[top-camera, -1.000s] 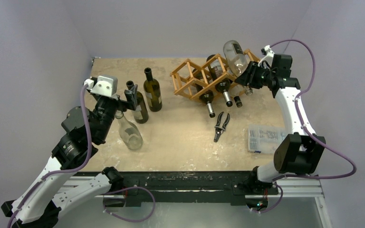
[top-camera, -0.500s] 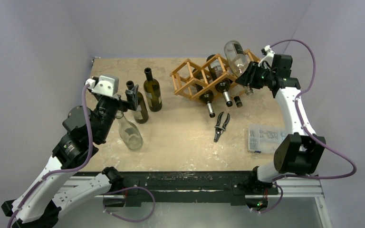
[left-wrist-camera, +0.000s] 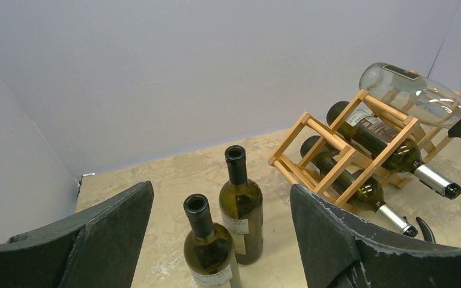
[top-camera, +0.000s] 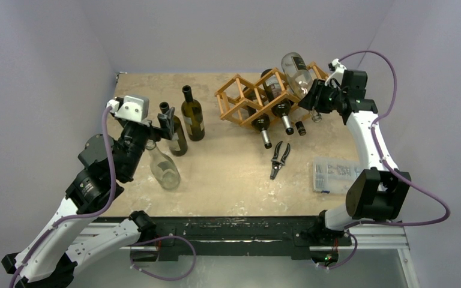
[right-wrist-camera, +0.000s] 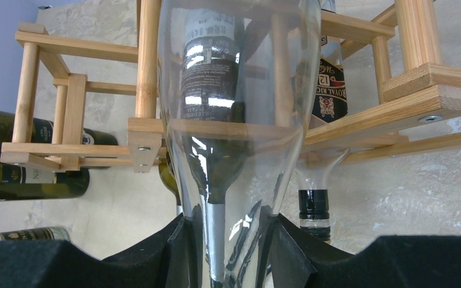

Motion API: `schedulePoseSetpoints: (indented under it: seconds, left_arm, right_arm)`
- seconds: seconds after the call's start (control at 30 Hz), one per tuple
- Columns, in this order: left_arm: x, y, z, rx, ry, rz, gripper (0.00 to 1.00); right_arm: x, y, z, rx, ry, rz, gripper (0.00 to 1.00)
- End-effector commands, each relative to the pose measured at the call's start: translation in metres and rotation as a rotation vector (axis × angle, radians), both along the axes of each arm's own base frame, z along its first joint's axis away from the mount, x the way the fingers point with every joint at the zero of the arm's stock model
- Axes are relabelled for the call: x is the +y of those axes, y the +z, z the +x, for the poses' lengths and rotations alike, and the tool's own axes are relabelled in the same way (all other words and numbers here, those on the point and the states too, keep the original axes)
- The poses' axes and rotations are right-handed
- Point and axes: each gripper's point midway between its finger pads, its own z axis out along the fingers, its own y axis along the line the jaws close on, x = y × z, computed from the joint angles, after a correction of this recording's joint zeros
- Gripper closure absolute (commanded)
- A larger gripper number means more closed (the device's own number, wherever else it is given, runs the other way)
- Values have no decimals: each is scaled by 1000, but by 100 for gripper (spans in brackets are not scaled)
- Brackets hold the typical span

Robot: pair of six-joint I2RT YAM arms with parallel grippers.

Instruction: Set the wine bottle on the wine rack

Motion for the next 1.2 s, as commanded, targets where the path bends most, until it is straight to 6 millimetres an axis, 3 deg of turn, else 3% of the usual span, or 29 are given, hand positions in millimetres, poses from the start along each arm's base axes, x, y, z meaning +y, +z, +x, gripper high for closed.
schedulePoseSetpoints:
  seconds: [0.0, 0.23, 0.53, 0.67, 0.77, 0.9, 1.17]
  left_arm:
    - [6, 21, -7, -40, -5, -53, 16]
    - [7, 22, -9, -45, -6, -62, 16]
    - [10, 25, -11, -51, -4, -68, 16]
    - [12, 27, -13, -58, -1, -72, 16]
    - [15, 29, -14, -63, 4, -76, 16]
    - [20, 31, -18, -73, 16, -83, 16]
    - [31, 34, -22, -93, 49, -93, 16]
  right_arm:
    - [-21, 59, 16, -220, -84, -81, 45]
    - [-39, 70, 11, -245, -180, -152, 20]
    - [-38, 108, 2, -318, -247, -159, 15]
    - [-18, 136, -7, -391, -235, -122, 15]
    - [20, 156, -16, -457, -161, -74, 15]
    - [85, 175, -32, -545, 1, 28, 14]
    - [217, 171, -73, -599, 307, 169, 14]
